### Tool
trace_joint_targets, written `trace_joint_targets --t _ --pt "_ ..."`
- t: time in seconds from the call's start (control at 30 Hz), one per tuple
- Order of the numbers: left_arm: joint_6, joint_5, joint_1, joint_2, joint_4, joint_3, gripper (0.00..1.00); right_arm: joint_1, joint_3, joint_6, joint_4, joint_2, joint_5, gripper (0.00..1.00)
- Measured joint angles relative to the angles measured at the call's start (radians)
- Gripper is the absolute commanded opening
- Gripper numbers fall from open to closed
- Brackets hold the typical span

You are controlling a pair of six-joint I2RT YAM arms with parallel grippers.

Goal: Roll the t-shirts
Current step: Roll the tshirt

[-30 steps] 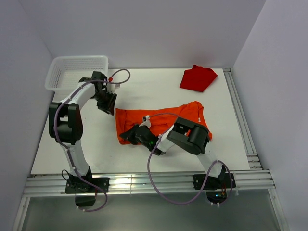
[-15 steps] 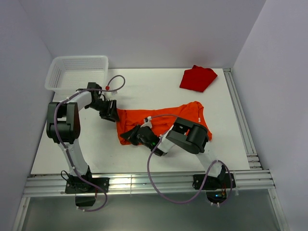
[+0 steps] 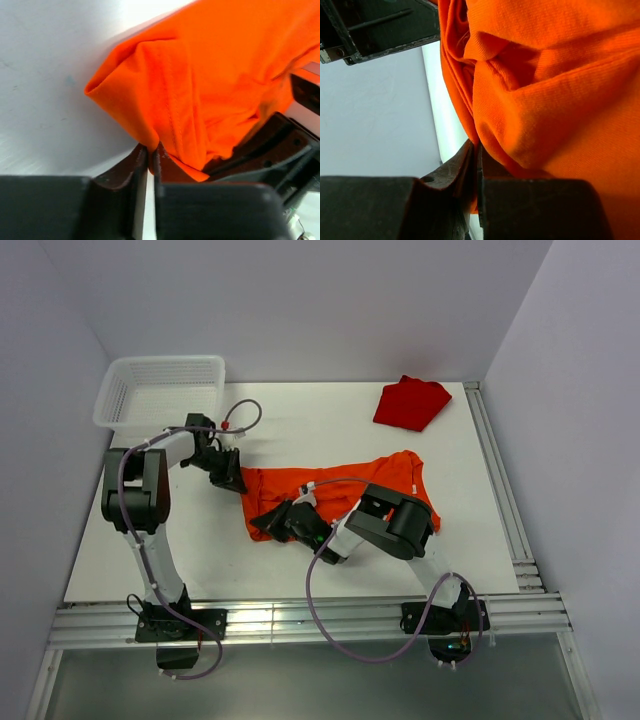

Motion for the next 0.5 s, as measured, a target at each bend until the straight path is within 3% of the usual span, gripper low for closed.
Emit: trace_joint_targets --t 0.1,0.5 --pt "-0.001 -0.058 -0.019 0.002 -0.024 0.021 0.0 0.0 0.004 -0.003 -0.006 0.0 0.0 0.0" --pt "0.017 -0.46 -0.164 0.003 -0.185 0.212 0.0 -0.002 0.1 -0.046 -0.082 0.002 -0.002 0.0"
